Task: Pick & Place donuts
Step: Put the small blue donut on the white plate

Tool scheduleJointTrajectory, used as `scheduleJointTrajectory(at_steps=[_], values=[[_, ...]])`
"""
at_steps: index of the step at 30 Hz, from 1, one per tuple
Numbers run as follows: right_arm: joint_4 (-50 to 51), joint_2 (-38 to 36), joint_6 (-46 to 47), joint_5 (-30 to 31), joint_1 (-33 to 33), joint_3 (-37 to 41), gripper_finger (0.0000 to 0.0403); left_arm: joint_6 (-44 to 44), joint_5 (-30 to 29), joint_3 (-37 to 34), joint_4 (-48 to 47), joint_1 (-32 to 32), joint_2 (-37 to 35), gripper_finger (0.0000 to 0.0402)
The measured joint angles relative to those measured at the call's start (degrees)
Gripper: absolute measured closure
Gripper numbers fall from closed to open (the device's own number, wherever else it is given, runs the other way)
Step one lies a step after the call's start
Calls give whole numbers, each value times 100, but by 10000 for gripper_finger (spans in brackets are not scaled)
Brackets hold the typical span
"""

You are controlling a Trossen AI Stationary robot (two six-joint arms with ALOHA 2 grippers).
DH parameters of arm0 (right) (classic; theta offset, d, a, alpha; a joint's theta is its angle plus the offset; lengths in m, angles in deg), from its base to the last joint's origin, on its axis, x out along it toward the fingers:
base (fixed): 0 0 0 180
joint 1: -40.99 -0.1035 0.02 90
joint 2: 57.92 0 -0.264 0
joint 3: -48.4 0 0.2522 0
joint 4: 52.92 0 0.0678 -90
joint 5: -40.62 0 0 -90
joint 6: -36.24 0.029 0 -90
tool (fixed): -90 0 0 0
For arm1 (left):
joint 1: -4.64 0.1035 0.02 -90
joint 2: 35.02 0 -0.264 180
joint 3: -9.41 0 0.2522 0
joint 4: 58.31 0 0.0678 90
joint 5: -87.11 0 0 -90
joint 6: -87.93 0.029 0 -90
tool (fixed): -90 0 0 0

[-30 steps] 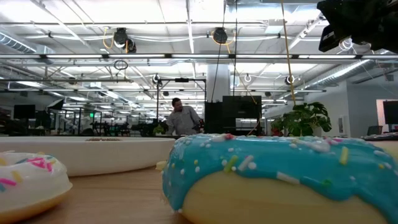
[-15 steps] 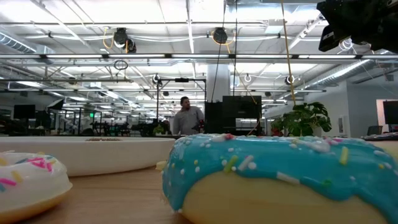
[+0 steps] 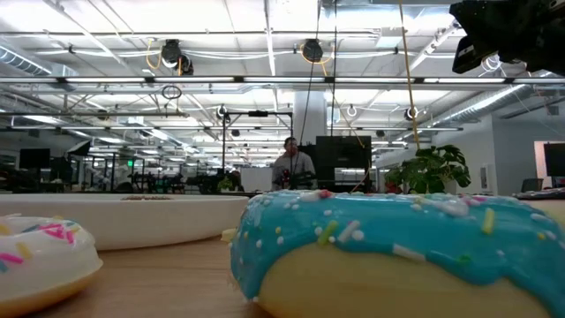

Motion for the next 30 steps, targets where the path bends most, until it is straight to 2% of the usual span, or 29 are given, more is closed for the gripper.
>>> scheduleJointTrajectory(at_steps=[21,30], values=[[-1,-1,0,-1,0,-7,403,542,-306,-125,-153,28,0,174],[0,0,42,-2,0,-7,403,500,-201,-134,-145,26,0,174]])
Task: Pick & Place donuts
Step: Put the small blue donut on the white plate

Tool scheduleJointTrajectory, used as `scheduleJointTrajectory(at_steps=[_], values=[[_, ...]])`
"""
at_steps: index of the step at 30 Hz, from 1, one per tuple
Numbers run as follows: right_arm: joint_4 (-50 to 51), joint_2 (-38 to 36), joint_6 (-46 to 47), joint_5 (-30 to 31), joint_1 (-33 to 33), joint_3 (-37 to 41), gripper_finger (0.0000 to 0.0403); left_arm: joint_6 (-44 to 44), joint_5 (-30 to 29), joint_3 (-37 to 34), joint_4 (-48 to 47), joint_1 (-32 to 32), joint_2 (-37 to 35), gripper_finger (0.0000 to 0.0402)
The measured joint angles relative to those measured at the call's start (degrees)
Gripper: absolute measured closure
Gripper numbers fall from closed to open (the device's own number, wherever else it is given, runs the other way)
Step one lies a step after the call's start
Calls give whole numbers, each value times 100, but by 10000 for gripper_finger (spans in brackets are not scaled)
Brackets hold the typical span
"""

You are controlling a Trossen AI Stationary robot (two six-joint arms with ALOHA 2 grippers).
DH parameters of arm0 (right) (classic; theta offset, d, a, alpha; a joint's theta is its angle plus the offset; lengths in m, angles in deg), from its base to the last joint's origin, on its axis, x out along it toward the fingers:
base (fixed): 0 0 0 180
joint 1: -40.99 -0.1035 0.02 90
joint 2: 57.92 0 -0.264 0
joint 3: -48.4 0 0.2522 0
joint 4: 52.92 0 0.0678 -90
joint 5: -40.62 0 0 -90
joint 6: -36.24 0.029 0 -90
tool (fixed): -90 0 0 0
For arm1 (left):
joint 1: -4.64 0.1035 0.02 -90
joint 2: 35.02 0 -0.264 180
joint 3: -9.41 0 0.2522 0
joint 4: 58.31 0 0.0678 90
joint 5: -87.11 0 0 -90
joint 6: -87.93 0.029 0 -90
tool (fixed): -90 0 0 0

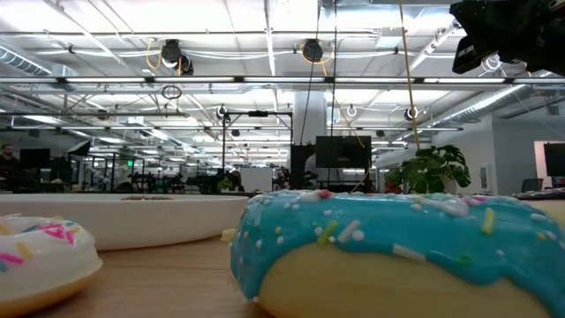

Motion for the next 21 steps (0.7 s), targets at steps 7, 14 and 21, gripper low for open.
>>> scheduleJointTrajectory(at_steps=[7,14,21], values=[[2,0,2,0,0,2,403,-162,176,-480,619,-9,0,174],[2,0,2,0,0,2,403,-158,174,-616,745,-9,-2,174],[2,0,15,0,0,2,403,-92,211,-618,625,-2,34,202]])
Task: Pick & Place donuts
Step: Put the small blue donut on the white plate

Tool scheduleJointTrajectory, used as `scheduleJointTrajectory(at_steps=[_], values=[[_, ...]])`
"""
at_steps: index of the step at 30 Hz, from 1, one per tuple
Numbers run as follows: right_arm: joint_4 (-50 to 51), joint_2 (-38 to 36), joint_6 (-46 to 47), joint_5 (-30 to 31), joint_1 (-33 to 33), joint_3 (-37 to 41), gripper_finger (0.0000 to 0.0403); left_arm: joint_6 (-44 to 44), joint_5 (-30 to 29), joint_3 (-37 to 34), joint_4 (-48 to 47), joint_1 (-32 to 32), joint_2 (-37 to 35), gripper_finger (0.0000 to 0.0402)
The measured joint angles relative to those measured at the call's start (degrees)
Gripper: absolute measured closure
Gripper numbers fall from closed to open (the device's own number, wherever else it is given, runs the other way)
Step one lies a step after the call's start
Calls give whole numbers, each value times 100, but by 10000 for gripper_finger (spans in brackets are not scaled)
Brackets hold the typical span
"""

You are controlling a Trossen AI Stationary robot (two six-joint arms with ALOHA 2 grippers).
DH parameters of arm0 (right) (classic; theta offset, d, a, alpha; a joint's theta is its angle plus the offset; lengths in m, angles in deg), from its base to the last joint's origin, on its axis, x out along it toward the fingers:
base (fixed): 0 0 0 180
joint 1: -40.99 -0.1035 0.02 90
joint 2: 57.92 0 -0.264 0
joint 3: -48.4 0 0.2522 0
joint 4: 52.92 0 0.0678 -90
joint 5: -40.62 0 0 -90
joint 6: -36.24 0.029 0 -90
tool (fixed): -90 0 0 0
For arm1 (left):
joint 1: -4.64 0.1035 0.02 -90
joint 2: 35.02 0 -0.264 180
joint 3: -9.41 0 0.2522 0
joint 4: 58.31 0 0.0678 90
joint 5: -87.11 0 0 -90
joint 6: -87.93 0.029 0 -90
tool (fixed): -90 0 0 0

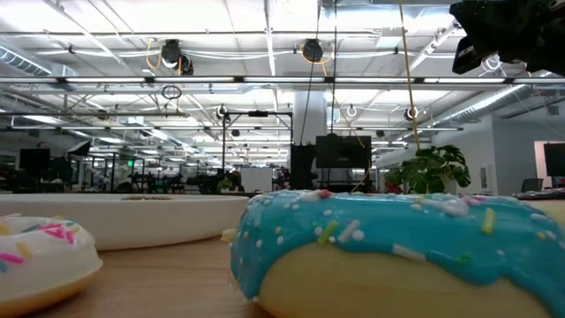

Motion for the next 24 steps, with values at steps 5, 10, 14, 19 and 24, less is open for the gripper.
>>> scheduleJointTrajectory(at_steps=[5,10,14,19,24], values=[[9,0,-2,0,2,0,403,45,190,13,89,9,158,251],[1,17,6,3,1,0,403,73,253,13,131,9,230,287],[-2,22,72,5,1,0,403,55,371,9,134,13,239,320],[-2,22,74,7,2,0,403,217,588,29,156,9,255,386],[-2,22,76,7,1,4,403,415,624,521,-491,45,302,379]])
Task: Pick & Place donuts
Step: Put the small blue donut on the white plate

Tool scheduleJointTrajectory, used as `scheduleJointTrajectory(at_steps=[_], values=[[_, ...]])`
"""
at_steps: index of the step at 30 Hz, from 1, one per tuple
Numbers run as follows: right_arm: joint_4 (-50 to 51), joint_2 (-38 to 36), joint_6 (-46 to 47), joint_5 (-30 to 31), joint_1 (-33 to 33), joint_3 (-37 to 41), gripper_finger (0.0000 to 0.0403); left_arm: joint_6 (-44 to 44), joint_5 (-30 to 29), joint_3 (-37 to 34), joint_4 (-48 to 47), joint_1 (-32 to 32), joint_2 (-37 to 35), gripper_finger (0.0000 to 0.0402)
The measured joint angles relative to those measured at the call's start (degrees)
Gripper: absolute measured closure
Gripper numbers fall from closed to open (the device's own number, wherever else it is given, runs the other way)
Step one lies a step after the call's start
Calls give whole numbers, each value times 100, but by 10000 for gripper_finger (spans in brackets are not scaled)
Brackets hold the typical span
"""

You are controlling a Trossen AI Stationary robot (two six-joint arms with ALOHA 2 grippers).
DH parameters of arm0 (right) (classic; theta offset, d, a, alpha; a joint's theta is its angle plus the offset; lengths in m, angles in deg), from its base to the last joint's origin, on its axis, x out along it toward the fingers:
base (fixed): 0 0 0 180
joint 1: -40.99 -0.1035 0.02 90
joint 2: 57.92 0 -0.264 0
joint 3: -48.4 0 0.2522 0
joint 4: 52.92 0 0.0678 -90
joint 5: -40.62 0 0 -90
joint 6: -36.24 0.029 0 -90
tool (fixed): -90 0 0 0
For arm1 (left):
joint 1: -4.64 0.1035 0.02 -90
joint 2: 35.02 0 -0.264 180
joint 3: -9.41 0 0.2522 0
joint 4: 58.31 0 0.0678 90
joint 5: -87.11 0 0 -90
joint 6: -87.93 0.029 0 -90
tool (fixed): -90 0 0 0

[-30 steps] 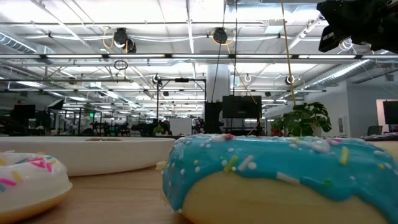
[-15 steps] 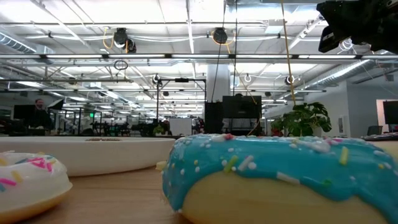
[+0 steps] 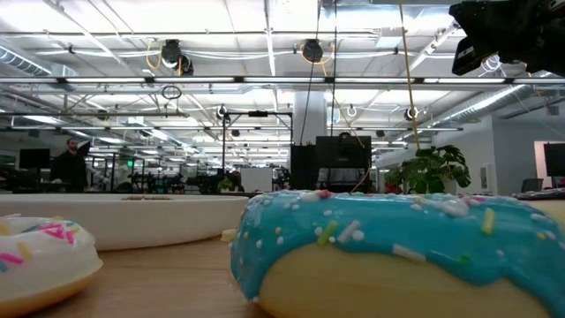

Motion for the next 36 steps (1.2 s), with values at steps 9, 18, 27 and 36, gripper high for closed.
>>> scheduleJointTrajectory(at_steps=[9,18,27,36], values=[[-4,2,20,0,1,0,403,483,-333,1410,-1953,176,-2,393],[-2,2,20,-2,1,0,403,601,-587,2297,-3525,228,-2,388],[-9,2,44,-2,1,-2,403,657,-531,3252,-5047,426,-183,372],[-22,2,44,-2,-2,-7,403,780,-1072,3210,-5256,752,-1156,393]])
